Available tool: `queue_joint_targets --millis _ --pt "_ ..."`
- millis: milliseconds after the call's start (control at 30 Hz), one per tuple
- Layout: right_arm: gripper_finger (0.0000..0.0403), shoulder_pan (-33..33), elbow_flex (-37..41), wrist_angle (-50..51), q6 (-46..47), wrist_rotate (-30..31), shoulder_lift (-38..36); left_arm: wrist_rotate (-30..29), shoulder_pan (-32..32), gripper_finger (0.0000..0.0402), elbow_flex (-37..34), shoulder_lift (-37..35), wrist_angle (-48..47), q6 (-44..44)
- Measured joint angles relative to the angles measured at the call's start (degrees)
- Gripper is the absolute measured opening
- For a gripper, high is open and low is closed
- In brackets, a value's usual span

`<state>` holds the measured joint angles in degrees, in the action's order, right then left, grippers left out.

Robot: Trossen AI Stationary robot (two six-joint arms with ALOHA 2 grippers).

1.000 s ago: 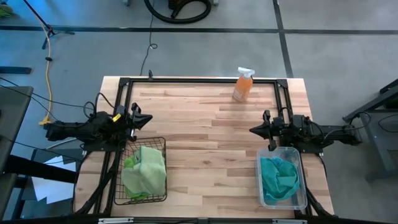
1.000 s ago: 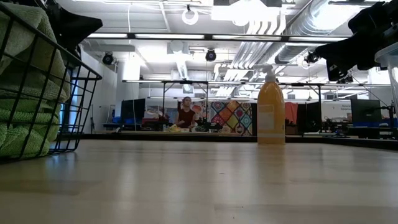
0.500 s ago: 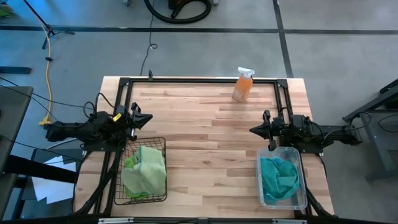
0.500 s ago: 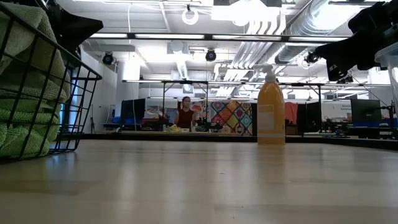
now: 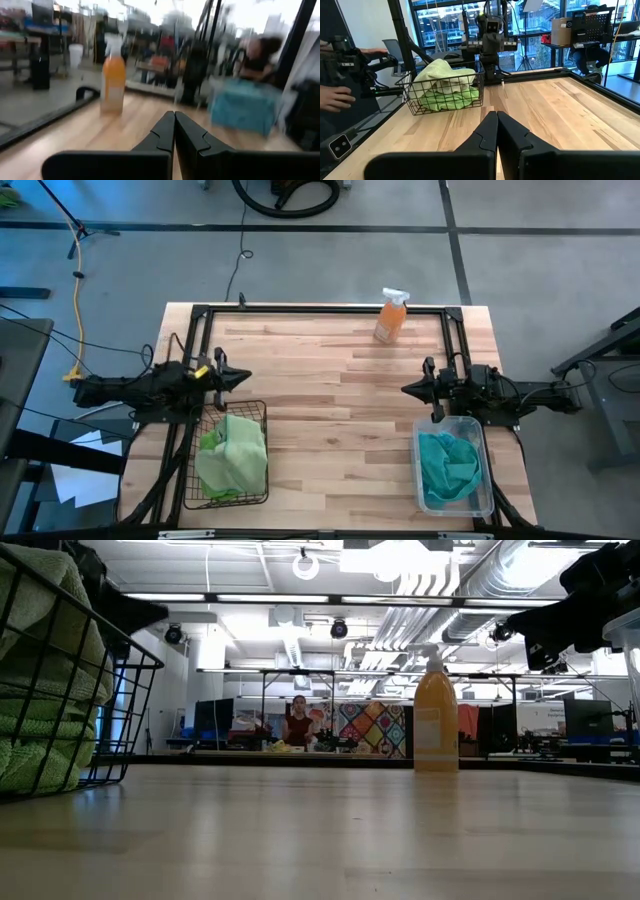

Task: Sort microfiber towel by color & place in baskets
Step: Return to Home Position

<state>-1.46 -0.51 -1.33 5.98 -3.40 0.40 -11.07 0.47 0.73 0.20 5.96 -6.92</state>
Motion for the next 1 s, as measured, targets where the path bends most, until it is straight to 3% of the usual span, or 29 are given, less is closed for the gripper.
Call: queue_joint_targets --millis 267,1000 --pt "0.0 0.0 0.0 0.0 0.0 0.0 0.0 3.6 0.0 0.0 0.0 0.0 -4.2 -0.2" --pt "0.0 0.0 0.0 0.0 0.0 0.0 0.0 3.5 0.0 0.0 0.0 0.6 -4.3 -0.4"
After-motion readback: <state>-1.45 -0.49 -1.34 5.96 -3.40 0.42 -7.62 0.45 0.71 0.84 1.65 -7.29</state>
